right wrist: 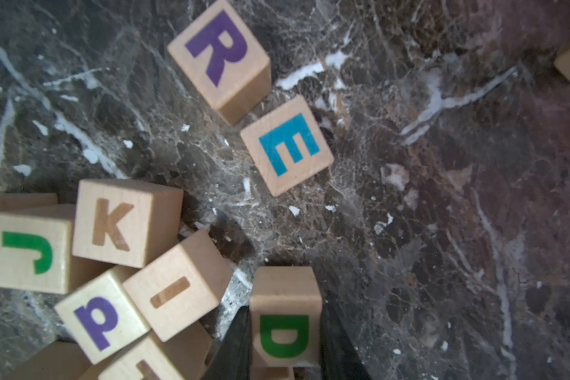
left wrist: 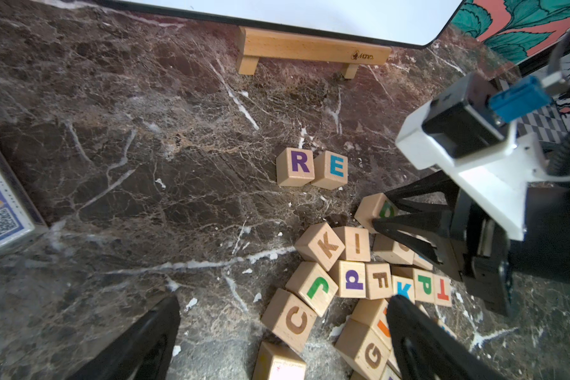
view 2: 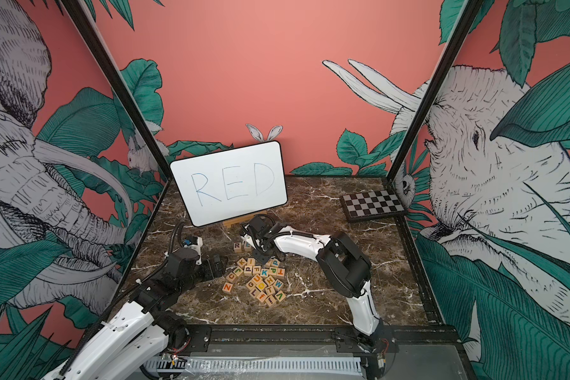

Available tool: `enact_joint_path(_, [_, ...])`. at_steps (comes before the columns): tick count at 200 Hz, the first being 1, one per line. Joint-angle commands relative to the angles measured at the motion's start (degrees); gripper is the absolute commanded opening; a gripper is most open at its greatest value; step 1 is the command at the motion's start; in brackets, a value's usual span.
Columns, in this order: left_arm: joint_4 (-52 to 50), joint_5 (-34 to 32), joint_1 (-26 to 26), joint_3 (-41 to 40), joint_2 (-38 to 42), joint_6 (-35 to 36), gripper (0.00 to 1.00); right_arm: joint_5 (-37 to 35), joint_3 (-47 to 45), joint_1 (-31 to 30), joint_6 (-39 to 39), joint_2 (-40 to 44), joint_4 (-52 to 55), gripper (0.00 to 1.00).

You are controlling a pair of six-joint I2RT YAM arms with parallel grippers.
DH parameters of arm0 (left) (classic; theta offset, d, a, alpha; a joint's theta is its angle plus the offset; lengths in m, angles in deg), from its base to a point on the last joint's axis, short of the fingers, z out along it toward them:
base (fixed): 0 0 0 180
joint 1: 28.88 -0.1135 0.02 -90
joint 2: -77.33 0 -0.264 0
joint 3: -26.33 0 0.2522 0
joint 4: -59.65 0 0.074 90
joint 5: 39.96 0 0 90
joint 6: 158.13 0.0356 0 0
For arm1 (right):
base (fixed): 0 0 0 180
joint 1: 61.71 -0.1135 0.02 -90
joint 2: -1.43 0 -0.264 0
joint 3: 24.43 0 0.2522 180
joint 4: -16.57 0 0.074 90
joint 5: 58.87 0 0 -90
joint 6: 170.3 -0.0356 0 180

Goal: Assemble the uppercase word "red" with letter blocks
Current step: Pick up the letter block from the center of the board, then place the letter block at the center of the board.

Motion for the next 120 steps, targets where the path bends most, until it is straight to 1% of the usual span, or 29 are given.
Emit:
enact_joint_path(1, [1.1, -3.4, -0.1, -1.4, 0.5, 0.5, 0.99, -1.4, 2.0, -0.1, 5.3, -0.5, 0.9, 0.21])
enact_joint_path(19, [1.9, -3.7, -0.2, -1.7, 0.2, 0.7, 0.99, -1.0, 3.3, 0.7, 7.9, -1.1, 1.4, 0.21])
enact_joint_path(61, [2.5, -4.1, -0.2, -1.8, -0.3, 0.9, 0.99, 1.8, 5.1, 3.0, 11.1, -2.9, 1.8, 0.23])
enact_joint_path(120, [2.9, -4.2, -0.2, -2.3, -0.5, 1.0, 0.99, 4.0, 7.1, 4.5, 12.8, -5.0, 1.6, 0.24])
